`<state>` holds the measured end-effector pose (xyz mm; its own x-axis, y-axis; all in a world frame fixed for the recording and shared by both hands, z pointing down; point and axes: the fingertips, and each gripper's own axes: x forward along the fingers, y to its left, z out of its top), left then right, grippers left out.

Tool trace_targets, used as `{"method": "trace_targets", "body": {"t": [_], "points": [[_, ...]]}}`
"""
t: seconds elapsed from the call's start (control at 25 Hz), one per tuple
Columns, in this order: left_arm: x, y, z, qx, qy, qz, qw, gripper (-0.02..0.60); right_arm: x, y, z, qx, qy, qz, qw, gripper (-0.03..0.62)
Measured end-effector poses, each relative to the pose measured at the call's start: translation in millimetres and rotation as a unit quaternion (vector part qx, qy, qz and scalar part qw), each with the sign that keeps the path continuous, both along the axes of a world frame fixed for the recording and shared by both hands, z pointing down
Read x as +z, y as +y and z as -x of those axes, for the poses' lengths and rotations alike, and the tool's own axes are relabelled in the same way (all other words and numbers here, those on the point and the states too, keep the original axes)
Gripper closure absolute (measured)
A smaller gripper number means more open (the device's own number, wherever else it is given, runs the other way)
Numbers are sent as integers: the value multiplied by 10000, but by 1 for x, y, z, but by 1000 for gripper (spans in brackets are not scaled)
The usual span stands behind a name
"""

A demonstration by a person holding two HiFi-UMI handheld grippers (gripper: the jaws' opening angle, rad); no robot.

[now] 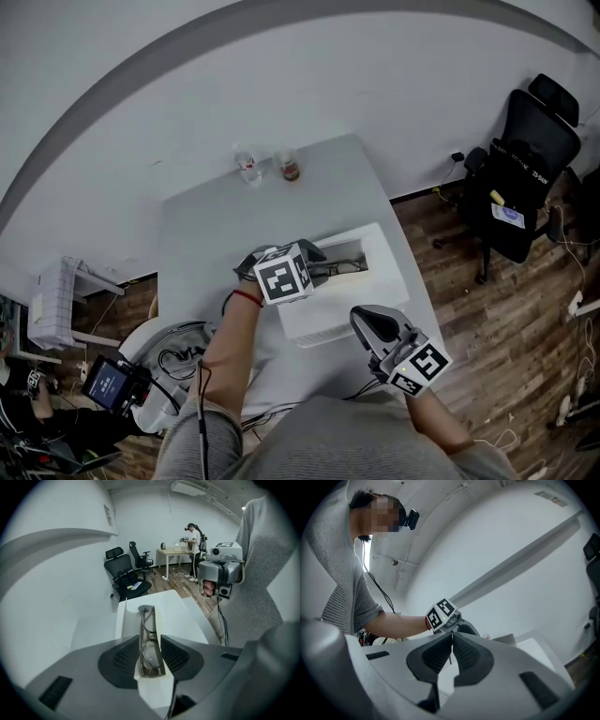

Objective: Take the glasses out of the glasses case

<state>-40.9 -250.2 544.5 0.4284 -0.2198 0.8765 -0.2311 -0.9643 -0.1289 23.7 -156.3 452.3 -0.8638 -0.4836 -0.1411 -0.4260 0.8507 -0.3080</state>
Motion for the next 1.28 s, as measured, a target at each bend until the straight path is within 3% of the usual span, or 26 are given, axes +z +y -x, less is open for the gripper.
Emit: {"method": "trace_targets", "body": {"t": [0.32,0.72,1.28], "points": [[9,-9,0,83,-561,-27,9984,454,0,-4,-4,54,-59,11,10000,579],[23,-9,7,259,-972,105,9949,454,1,-5,-3,24,-63,26,10000,580],[34,-7,10,576,-1471,669,9852,480,0,-5,-4,80,-93,50,9999,579]]}}
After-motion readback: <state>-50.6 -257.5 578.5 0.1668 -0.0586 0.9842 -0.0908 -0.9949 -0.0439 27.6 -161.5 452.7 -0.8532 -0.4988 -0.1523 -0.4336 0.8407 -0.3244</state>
